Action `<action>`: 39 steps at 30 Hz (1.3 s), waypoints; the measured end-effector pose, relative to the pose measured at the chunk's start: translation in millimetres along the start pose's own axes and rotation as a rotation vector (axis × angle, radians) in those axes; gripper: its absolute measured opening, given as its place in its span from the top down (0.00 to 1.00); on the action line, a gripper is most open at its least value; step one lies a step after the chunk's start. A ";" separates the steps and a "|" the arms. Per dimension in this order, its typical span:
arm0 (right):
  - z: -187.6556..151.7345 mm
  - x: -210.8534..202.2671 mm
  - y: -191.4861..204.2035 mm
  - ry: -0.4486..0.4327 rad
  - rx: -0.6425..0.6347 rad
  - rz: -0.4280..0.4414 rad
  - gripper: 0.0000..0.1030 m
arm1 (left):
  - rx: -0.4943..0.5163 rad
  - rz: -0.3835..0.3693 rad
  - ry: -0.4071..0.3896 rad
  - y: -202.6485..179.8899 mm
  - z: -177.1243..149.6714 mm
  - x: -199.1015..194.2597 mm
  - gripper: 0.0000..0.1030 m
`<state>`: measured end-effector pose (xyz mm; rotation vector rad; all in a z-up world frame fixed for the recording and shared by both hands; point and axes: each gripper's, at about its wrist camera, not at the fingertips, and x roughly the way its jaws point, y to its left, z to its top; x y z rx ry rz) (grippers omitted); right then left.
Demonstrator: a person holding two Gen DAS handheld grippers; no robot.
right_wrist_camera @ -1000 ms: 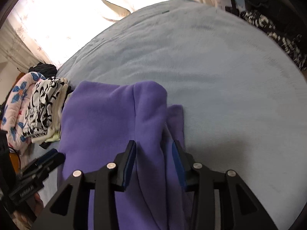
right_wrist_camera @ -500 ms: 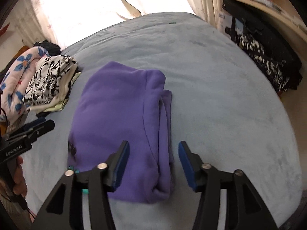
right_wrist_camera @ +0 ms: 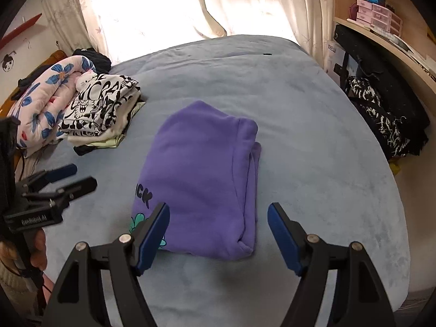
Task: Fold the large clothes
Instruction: 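Move both tools to the folded hoodie and grip its sides, then lift the folded hoodie with both tools and carry it to the clothes stack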
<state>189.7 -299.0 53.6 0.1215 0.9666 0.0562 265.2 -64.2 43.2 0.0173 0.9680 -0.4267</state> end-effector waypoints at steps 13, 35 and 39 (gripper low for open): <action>1.4 66.9 -36.4 0.106 0.104 0.115 0.09 | -0.069 -0.057 0.074 9.3 -5.7 64.3 0.15; -2.7 239.2 -87.3 0.343 0.324 0.512 0.05 | -0.240 -0.306 0.221 47.6 -11.1 191.5 0.00; -4.9 262.4 -97.1 0.349 0.394 0.624 0.00 | -0.234 -0.348 0.223 44.4 -5.5 207.5 0.00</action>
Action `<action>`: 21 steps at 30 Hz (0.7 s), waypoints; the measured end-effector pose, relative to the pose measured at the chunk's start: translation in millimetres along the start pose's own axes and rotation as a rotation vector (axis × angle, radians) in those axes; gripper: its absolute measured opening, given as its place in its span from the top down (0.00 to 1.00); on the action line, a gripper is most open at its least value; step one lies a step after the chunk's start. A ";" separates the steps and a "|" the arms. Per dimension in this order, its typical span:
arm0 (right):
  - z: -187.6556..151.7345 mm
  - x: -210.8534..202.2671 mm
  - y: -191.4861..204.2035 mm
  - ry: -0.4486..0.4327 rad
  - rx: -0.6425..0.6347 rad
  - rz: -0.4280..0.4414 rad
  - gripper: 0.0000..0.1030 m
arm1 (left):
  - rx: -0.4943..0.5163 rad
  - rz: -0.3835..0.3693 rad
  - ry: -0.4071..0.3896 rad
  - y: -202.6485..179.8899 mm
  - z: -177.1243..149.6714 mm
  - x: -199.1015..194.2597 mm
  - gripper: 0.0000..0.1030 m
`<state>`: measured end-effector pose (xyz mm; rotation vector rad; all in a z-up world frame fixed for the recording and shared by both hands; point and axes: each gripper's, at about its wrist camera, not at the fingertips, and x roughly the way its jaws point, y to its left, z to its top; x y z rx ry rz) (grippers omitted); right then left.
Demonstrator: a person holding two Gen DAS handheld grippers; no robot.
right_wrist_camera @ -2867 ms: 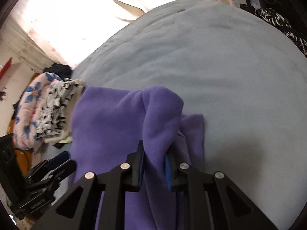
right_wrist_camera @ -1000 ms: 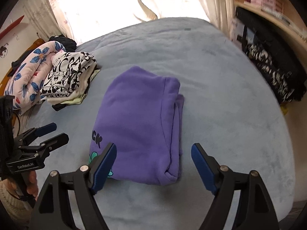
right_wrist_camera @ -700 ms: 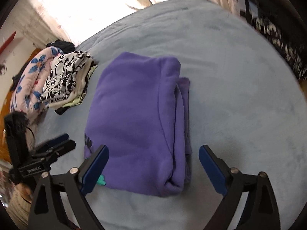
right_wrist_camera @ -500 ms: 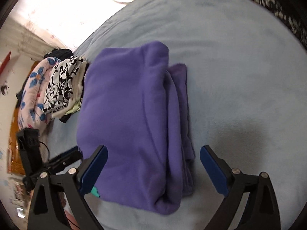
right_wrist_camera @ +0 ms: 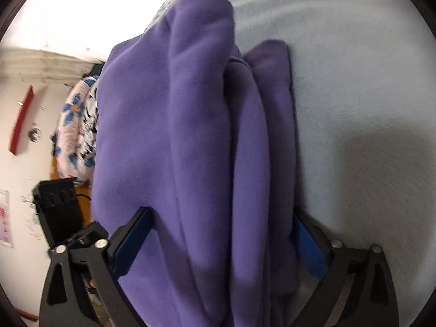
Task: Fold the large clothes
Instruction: 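Lift the folded hoodie with both tools and carry it to the clothes stack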
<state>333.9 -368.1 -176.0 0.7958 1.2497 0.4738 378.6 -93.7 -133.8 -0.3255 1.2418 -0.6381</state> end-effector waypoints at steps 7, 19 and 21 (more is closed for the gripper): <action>-7.8 1.9 8.8 -0.019 -0.070 -0.014 0.00 | 0.030 -0.034 -0.001 -0.6 2.5 5.7 0.00; -22.6 -3.1 39.6 -0.099 -0.096 -0.005 0.38 | 0.067 0.022 -0.029 -10.5 -0.6 -4.2 0.06; -25.5 -6.0 49.5 -0.120 -0.109 -0.030 0.46 | 0.085 0.039 -0.044 -16.7 -1.7 -9.3 0.11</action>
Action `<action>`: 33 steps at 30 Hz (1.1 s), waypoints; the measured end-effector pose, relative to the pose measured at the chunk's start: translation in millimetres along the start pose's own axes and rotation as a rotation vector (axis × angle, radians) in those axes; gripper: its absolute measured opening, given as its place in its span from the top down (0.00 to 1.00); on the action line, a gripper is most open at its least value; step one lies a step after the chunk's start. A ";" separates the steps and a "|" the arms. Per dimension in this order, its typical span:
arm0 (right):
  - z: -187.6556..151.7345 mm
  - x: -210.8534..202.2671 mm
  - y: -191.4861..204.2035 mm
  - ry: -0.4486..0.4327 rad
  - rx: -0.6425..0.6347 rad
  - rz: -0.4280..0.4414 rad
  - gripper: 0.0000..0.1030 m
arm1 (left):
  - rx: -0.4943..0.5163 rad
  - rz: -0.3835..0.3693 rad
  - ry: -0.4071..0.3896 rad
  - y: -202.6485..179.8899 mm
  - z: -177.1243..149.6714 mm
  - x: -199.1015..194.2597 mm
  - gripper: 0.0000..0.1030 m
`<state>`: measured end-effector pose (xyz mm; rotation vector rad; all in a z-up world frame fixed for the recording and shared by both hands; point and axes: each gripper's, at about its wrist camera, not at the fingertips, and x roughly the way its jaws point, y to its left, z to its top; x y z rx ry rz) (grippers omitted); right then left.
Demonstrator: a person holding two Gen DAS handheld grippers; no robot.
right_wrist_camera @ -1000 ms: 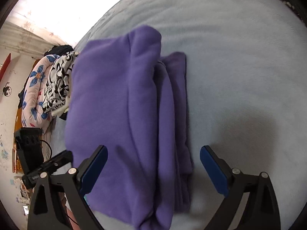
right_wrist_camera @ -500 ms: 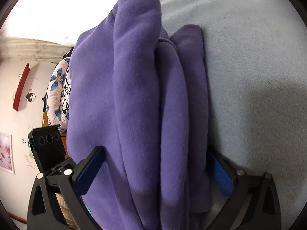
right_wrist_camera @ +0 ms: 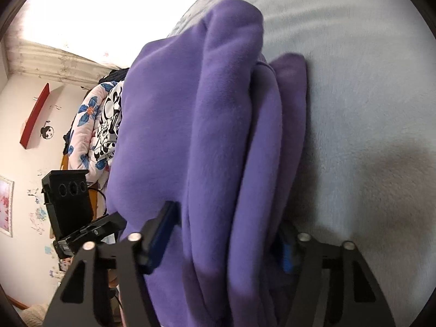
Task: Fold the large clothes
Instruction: 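Lift the folded hoodie with both tools and carry it to the clothes stack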
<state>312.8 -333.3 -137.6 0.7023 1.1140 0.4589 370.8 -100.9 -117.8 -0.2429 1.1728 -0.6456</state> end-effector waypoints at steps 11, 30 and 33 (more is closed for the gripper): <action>-35.6 -3.4 52.4 -0.058 0.034 -0.024 0.56 | 0.094 0.083 -0.071 -22.7 -11.2 -59.0 0.18; -99.4 -3.2 180.4 -0.099 -0.096 0.011 0.56 | 0.060 0.128 -0.168 44.6 -75.2 -212.1 0.19; -107.2 13.5 183.8 -0.073 -0.094 0.002 0.56 | 0.026 0.129 -0.162 65.3 -84.9 -211.5 0.20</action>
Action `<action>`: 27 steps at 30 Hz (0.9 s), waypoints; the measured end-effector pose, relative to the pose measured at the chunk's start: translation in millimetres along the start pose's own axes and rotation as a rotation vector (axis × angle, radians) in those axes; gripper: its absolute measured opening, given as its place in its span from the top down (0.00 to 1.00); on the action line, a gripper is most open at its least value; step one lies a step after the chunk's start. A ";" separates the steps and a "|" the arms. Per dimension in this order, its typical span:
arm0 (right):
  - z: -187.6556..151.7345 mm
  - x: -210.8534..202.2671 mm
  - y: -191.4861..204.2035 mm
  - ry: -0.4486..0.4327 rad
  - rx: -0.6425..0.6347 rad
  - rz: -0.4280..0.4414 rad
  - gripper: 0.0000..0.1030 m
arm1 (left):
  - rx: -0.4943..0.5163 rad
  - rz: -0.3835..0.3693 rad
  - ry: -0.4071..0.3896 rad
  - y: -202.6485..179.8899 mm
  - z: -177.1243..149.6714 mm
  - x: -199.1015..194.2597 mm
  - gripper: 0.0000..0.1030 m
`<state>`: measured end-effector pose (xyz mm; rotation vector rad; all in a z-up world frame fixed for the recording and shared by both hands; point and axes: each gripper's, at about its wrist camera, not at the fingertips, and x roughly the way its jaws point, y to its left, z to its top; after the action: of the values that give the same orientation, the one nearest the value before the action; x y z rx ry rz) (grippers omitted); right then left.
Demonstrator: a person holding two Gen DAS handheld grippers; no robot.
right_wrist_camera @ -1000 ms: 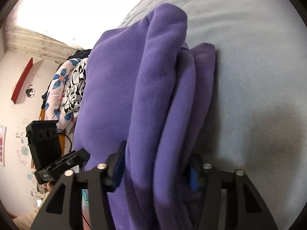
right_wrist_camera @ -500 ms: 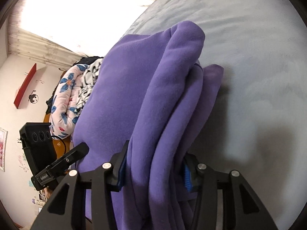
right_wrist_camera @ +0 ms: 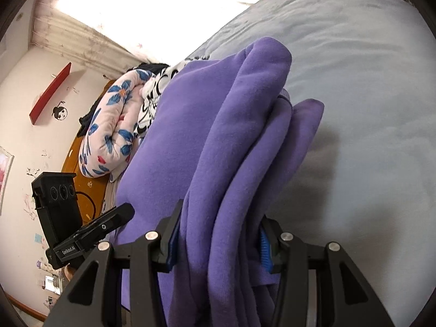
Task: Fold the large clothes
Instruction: 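Lift the folded hoodie with both tools and carry it to the clothes stack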
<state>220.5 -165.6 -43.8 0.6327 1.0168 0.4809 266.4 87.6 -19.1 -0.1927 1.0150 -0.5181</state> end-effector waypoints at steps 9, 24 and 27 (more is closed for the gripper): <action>-19.3 43.6 -2.9 0.071 -0.018 -0.065 0.56 | -0.084 -0.040 0.059 51.1 -31.6 32.2 0.20; -32.9 57.0 -15.7 0.122 -0.048 -0.048 0.56 | -0.170 -0.198 0.206 93.2 -53.2 72.6 0.00; -34.0 57.8 -21.3 0.126 -0.029 -0.043 0.56 | -0.253 -0.324 0.233 103.9 -59.3 89.6 0.00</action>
<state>218.0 -135.3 -107.3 0.5595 1.1380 0.5018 287.2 137.6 -158.4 -0.5373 1.2859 -0.7169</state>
